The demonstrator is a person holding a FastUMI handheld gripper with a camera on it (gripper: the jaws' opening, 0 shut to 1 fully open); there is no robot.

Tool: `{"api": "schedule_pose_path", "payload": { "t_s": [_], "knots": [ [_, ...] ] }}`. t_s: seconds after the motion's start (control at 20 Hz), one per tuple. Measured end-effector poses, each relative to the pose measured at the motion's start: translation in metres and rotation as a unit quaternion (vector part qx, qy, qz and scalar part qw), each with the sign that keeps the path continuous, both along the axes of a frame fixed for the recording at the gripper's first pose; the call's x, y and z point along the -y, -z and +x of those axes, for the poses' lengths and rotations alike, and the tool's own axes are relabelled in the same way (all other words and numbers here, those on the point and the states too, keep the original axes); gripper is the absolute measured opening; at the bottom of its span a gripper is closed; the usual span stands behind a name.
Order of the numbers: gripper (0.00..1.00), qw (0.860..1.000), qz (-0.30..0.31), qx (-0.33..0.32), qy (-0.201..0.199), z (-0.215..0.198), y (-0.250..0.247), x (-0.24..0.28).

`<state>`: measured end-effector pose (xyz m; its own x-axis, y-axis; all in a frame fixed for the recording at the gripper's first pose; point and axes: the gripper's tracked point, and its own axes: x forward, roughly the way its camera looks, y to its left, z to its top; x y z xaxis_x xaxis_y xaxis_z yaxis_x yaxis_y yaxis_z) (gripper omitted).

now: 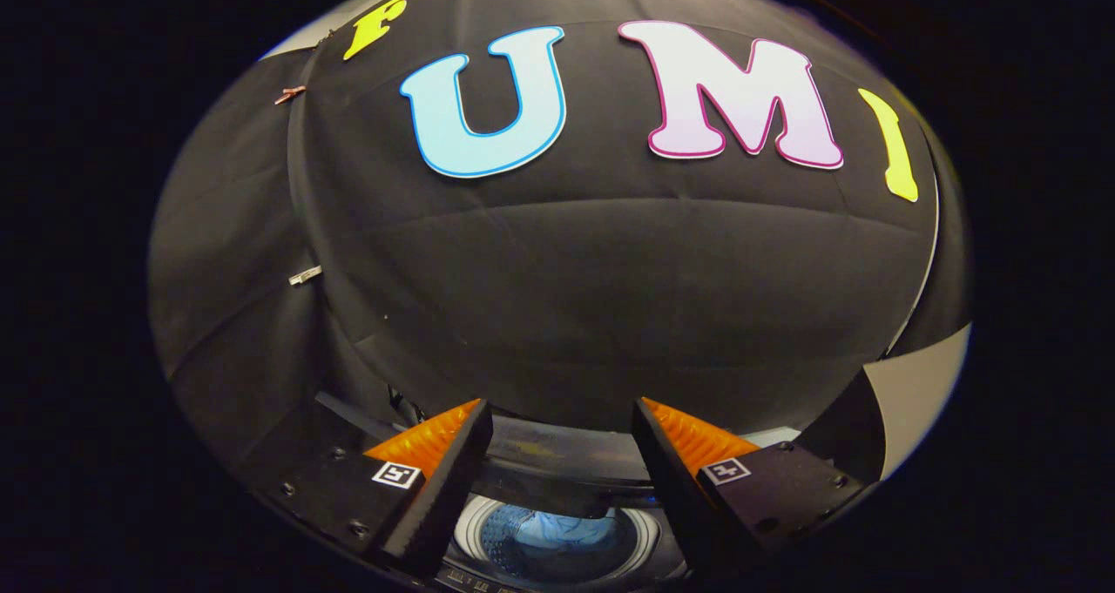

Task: Put the clothes into the washing machine and then close the washing machine lid.

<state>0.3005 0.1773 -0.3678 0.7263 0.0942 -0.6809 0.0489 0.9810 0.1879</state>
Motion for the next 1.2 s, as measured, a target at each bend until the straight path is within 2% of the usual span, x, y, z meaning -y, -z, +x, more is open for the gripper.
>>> {"api": "schedule_pose_path", "payload": {
  "t_s": [0.25, 0.4, 0.5, 0.65, 1.05, 1.2],
  "knots": [
    [1.00, 1.000, -0.003, -0.017, -0.012, -0.032, 0.004, -0.010],
    [1.00, 0.998, -0.033, -0.055, -0.025, -0.053, 0.027, -0.011],
    [0.98, 0.996, -0.027, -0.077, -0.033, -0.065, 0.043, -0.019],
    [0.97, 0.996, -0.016, -0.076, -0.040, -0.076, 0.047, -0.029],
    [0.97, 0.997, -0.006, -0.045, -0.057, -0.090, 0.008, -0.041],
    [0.97, 0.998, 0.004, -0.014, -0.059, -0.093, -0.027, -0.038]
  ]
}}
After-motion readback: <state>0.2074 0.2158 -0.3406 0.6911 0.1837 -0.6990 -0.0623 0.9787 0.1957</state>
